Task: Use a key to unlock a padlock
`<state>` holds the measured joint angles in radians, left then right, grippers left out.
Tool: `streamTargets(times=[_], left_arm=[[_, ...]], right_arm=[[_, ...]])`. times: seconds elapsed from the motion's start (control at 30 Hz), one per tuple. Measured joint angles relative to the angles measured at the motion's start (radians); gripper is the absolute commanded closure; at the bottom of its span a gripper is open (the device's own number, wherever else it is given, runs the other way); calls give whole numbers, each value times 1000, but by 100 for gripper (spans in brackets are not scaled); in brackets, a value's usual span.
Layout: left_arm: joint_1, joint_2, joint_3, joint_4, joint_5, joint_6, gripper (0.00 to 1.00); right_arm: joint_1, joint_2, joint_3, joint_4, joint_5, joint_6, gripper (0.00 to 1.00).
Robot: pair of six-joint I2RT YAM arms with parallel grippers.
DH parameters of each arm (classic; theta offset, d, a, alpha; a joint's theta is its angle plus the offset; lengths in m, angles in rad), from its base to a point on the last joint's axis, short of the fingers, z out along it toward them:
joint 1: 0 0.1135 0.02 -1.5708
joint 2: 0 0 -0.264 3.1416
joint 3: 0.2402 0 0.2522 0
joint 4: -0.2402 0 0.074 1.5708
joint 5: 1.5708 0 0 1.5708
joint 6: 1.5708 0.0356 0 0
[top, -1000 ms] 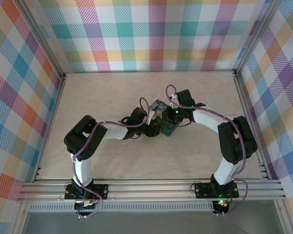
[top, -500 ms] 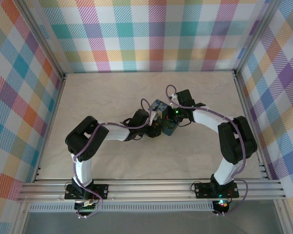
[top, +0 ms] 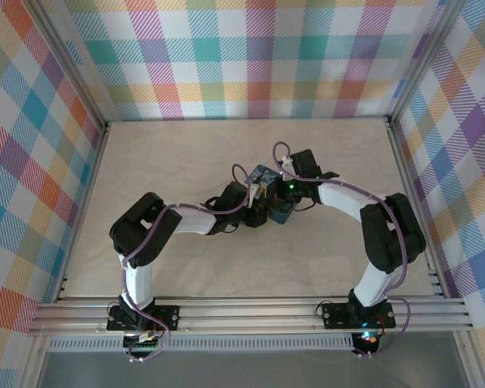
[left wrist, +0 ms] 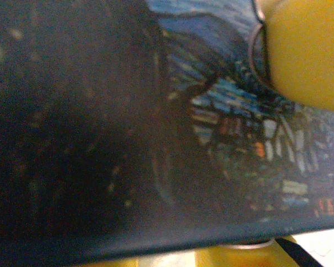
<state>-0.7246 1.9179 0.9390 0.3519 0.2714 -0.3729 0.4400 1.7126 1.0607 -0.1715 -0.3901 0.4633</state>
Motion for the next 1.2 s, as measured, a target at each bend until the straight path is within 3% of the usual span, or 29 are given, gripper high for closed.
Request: streamTargets(times=[0.3,0.77,1.2], left_arm=[[-1,-21,0,-12,49,-134,78],[-2,-105,2,-120,133,-320,79],[-2,-128,32,-175,148,-397,79]], right_arm=[[6,-175,-77,5,96,-58,100],[54,-577,-471,112,214,-148,100],[167,-668,-710,307,277,-128,100]])
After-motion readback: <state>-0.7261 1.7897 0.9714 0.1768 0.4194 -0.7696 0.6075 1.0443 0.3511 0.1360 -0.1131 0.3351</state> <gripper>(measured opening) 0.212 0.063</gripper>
